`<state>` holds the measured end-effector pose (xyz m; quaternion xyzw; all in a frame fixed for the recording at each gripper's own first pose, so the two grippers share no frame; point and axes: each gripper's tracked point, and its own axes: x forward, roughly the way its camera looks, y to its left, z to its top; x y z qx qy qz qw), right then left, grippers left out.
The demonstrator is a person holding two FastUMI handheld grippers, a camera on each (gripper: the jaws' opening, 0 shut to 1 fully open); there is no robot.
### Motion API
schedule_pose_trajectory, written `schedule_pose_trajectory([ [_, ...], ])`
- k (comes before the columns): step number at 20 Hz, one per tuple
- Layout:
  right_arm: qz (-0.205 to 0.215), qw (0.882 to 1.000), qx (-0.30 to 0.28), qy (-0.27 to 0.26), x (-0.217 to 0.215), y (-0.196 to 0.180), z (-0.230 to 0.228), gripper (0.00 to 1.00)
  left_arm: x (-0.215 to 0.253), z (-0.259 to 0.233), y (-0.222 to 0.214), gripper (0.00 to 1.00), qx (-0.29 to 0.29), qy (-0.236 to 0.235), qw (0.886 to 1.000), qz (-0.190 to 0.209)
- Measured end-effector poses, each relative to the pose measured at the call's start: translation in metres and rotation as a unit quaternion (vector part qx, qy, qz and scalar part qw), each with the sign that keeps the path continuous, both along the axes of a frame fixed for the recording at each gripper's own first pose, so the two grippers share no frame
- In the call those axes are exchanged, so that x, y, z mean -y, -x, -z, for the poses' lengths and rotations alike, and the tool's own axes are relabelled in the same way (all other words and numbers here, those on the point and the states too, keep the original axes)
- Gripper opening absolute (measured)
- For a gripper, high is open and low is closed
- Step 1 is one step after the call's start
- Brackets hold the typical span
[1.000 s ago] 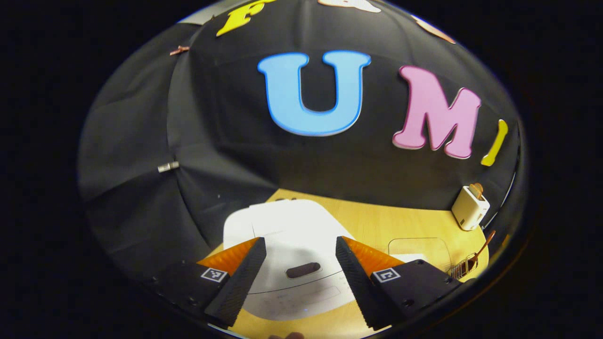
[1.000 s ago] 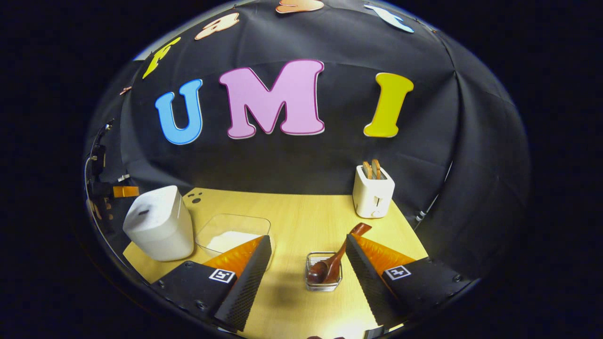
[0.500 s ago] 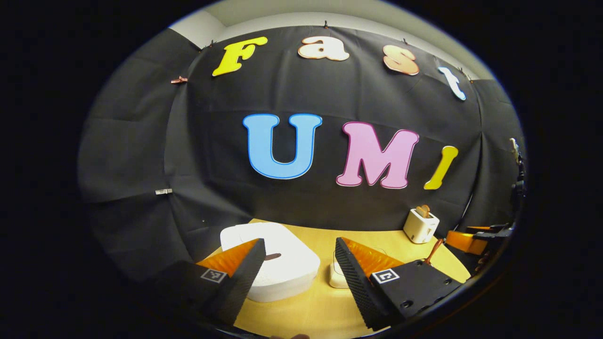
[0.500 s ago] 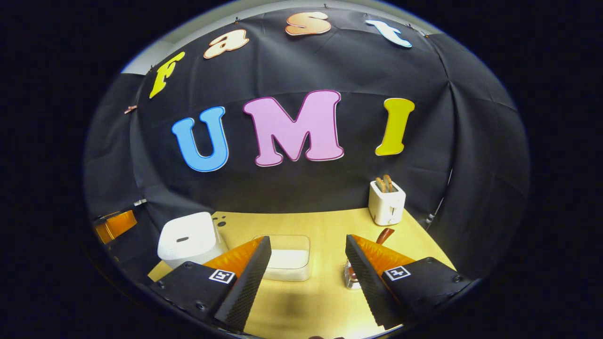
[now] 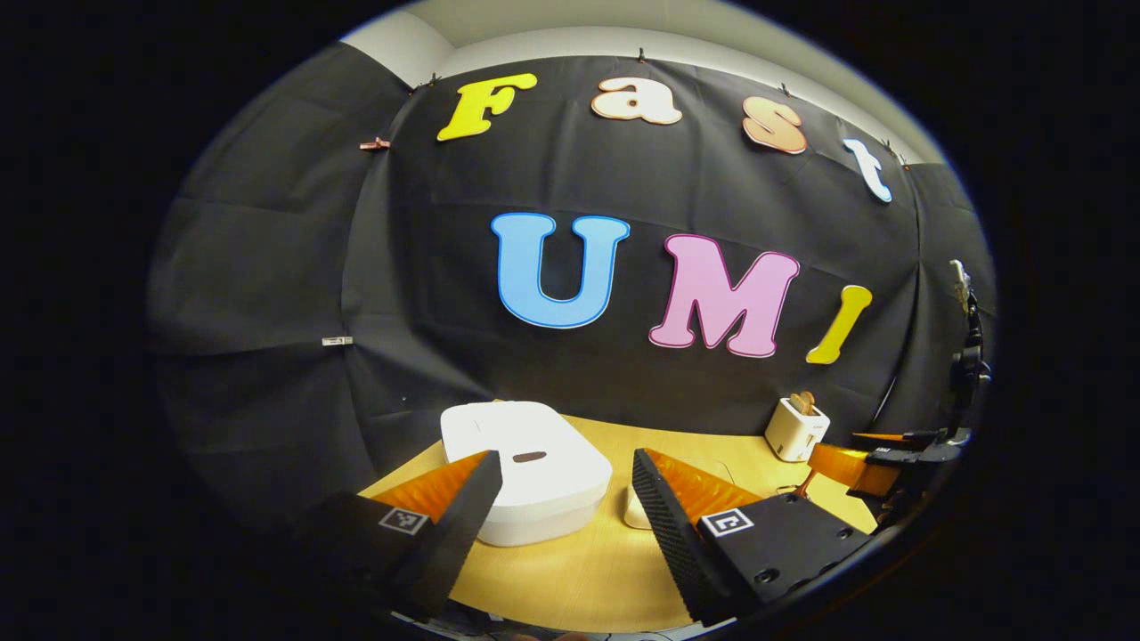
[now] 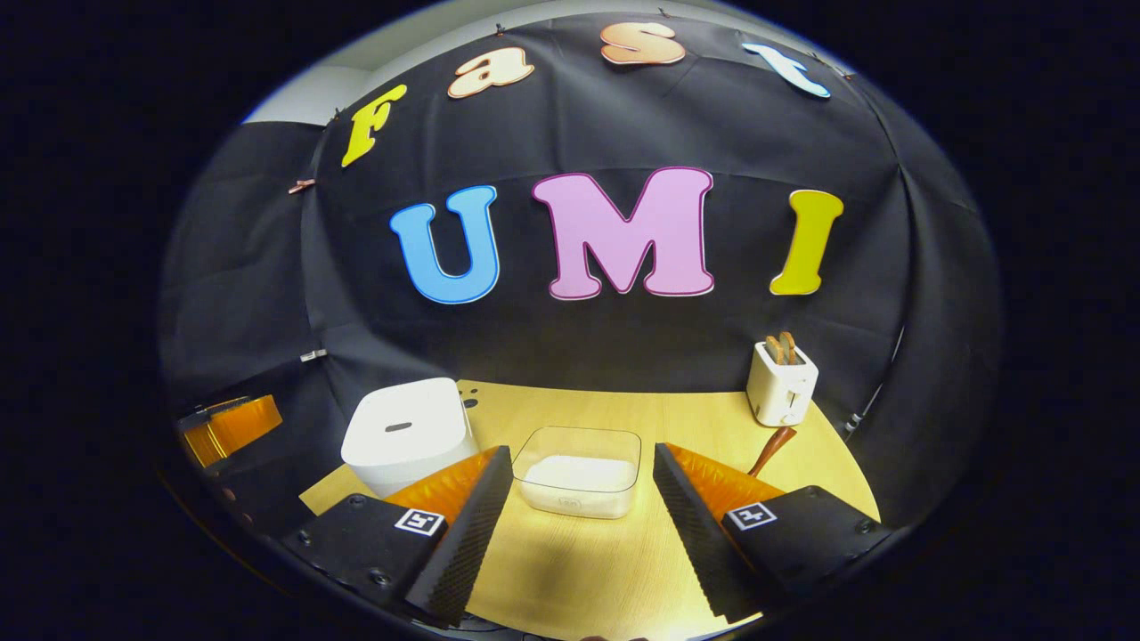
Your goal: Close the left gripper, press the button to open the rice cooker; take a wooden spoon from the chopstick holder with the right hand, scoop a spoonful of rice and pour it into the rice cooker, then put the wooden spoon back into the chopstick holder.
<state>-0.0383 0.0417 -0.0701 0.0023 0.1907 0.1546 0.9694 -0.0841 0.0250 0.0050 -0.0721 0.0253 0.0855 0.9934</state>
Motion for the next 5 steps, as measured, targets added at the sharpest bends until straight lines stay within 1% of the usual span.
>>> schedule_pose_trajectory([
  [3, -0.009, 1.0, 0.009, -0.008, 0.007, -0.006, -0.009, 0.98, 0.007, -0.011, 0.004, 0.96, 0.011, -0.013, 1.0, -0.003],
  [5, -0.015, 1.0, 0.005, -0.014, 0.011, -0.01, -0.009, 0.98, 0.014, -0.019, 0.002, 0.95, 0.018, -0.015, 1.0, -0.003],
])
